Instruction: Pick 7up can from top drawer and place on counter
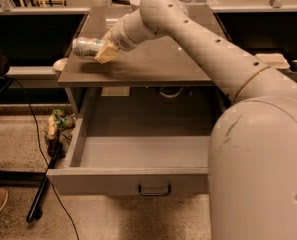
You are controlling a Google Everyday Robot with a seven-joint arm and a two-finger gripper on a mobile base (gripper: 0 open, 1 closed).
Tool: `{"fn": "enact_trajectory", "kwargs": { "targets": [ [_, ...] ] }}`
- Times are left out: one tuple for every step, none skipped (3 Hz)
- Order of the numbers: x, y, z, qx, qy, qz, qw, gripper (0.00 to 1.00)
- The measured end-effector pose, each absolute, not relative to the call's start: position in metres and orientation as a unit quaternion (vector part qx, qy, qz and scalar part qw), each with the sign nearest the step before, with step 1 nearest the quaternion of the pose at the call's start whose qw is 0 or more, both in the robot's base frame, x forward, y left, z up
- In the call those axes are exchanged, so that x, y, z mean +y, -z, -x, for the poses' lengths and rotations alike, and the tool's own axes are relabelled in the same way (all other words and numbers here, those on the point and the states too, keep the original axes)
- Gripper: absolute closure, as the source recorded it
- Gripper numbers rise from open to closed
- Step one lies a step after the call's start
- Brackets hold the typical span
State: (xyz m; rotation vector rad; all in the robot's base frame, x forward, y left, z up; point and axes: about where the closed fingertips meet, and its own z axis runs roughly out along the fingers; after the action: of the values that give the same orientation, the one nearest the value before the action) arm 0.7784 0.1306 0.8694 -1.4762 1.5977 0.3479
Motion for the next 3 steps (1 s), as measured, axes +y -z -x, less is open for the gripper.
{"fn": "enact_trajectory", "kwargs": {
  "targets": [
    [0.132, -0.859, -0.786, 0.662, -0.146, 0.589, 0.439, 0.83],
    [0.132, -0.852, -0.791, 0.67, -0.149, 0.588, 0.429, 0.59],
    [0.132, -0.848, -0.793, 0.672, -0.152, 0.587, 0.424, 0.36]
  ]
}}
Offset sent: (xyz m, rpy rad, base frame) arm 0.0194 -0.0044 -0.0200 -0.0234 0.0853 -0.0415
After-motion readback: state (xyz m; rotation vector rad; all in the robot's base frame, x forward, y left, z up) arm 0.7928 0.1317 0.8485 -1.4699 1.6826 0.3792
